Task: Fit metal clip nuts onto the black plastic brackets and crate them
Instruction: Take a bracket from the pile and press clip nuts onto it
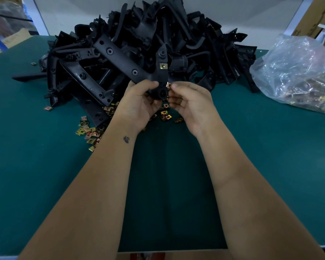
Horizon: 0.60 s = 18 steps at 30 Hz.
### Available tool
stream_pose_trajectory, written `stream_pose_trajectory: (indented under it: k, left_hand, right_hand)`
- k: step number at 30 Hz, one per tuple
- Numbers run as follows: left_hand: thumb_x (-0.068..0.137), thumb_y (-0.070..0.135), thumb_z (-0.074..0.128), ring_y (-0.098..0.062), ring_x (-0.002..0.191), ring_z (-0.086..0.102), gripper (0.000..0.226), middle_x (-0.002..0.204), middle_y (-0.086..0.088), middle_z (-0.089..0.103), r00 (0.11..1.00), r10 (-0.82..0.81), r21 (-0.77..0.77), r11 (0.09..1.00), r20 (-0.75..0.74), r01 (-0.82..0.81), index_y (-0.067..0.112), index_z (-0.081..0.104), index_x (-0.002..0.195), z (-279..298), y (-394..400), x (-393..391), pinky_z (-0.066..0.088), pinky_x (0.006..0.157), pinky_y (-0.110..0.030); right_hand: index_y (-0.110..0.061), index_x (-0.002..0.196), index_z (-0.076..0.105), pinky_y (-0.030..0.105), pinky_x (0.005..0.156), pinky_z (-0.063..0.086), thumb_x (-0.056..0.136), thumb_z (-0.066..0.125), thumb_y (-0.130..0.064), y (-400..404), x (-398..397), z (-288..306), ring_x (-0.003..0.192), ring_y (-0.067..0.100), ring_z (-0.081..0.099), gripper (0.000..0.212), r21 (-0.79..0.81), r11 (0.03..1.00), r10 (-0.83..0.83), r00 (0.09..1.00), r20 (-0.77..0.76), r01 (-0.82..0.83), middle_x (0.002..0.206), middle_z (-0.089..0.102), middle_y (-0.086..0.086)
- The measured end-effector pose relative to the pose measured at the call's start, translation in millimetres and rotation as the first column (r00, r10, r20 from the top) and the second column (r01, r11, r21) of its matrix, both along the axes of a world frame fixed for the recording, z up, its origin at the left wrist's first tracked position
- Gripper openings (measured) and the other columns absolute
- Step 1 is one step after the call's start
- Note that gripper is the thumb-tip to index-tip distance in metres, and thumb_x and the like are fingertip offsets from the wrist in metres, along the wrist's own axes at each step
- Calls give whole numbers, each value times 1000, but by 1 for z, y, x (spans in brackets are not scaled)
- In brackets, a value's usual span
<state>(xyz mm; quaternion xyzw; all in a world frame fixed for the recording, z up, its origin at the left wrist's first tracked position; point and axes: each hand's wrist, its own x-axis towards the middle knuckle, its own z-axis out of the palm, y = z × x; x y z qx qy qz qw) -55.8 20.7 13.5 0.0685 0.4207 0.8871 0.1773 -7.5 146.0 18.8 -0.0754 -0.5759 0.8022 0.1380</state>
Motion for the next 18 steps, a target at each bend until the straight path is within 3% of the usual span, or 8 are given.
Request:
stream_pose_trajectory:
  k: [10,18]
  left_hand:
    - [94,1,55,-11,76,64,19,93,0,71,997,-33,-7,999,-70,33,15,52,107,0,-1,2,45,55,-20]
    - [97,4,53,-12,83,66,21,104,-3,70,980,-138,30,989,-143,144,13,53,116,0,-2,4,49,62,-18]
  right_hand:
    - [-12,77,70,20,55,48,89,64,-4,-2,0,-1,56,8,54,15,-31,999,23,1000,4,-23,57,57,-5]
    - [-14,78,66,21,54,45,92,60,-8,-4,0,-1,53,8,50,16,-90,995,37,999,-17,-39,57,48,-6]
